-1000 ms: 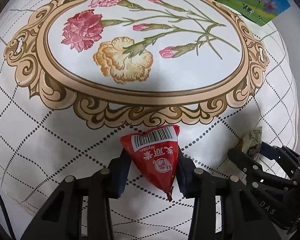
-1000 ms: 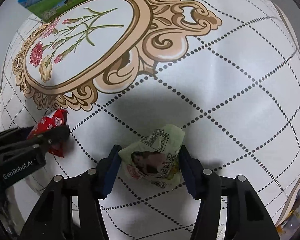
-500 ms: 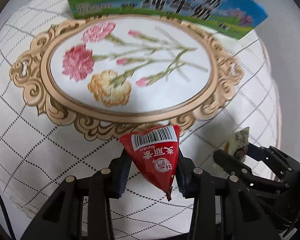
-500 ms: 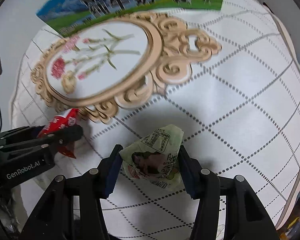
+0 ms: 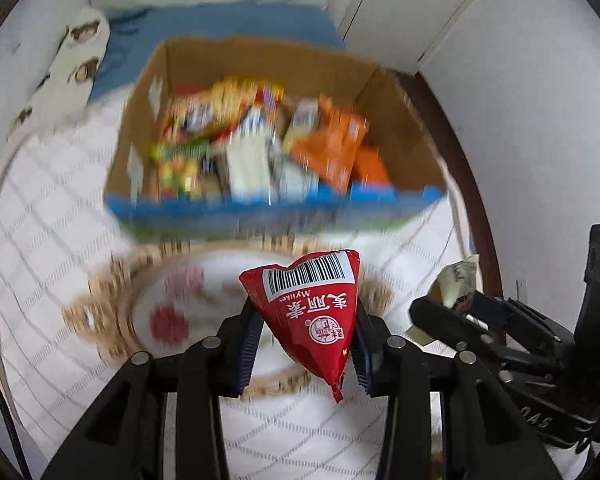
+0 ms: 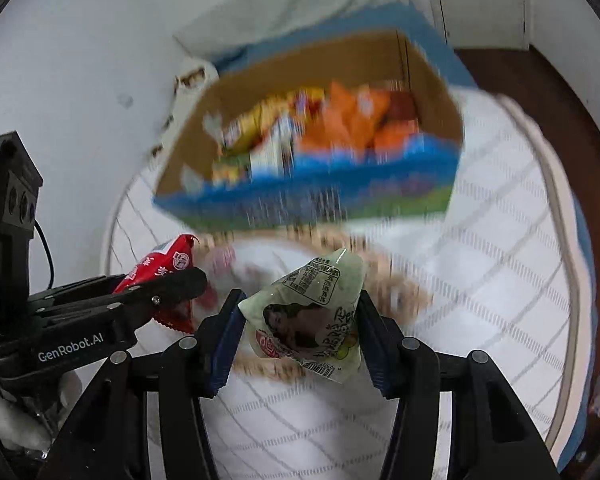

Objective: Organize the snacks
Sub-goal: 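Carry both packets into the box and open both tools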

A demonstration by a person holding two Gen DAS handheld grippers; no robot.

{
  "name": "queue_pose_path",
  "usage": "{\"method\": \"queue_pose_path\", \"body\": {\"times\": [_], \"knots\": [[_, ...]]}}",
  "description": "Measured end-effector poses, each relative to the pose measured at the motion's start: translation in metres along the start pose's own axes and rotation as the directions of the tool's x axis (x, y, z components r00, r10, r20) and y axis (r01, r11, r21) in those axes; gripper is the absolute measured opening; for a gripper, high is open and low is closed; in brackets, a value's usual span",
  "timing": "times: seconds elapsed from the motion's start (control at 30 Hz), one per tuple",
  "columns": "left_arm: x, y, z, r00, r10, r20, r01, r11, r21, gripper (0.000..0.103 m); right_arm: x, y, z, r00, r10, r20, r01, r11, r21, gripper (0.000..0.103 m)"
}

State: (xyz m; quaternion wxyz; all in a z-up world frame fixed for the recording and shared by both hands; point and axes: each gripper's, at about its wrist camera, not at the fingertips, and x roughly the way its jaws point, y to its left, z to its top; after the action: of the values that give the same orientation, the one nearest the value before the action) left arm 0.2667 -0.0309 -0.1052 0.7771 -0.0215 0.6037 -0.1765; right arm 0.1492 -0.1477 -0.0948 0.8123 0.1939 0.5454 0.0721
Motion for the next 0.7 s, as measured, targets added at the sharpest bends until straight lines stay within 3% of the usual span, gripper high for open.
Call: {"method": "queue_pose_path", "body": {"times": [0.17, 0.33, 0.5, 0.7], "knots": [[-0.003, 0.005, 0.052, 0.998, 0.015, 0.053, -0.016, 1.000, 0.009, 0.037, -0.012, 0.004, 0.066, 0.994, -0.020, 0.110, 0.021, 1.000, -0.015, 0.057], [0.016, 0.013, 0.111, 0.998, 0.039, 0.053, -0.039, 0.999, 0.007, 0.037, 0.002, -0.002, 0.127, 0.989, -0.048, 0.143, 0.048, 0.999, 0.000, 0.057], [0.063, 0.031, 0.168, 0.997, 0.072, -0.013, -0.073, 0.997, -0.016, 0.037, 0.035, -0.019, 0.182, 0.986, -0.095, 0.134, 0.091, 0.995, 0.032, 0.057], [0.115, 0.042, 0.212, 0.989, 0.131, -0.062, -0.132, 0.991, -0.021, 0.037, 0.087, -0.040, 0.235, 0.987, -0.135, 0.087, 0.130, 0.989, 0.065, 0.057]]}}
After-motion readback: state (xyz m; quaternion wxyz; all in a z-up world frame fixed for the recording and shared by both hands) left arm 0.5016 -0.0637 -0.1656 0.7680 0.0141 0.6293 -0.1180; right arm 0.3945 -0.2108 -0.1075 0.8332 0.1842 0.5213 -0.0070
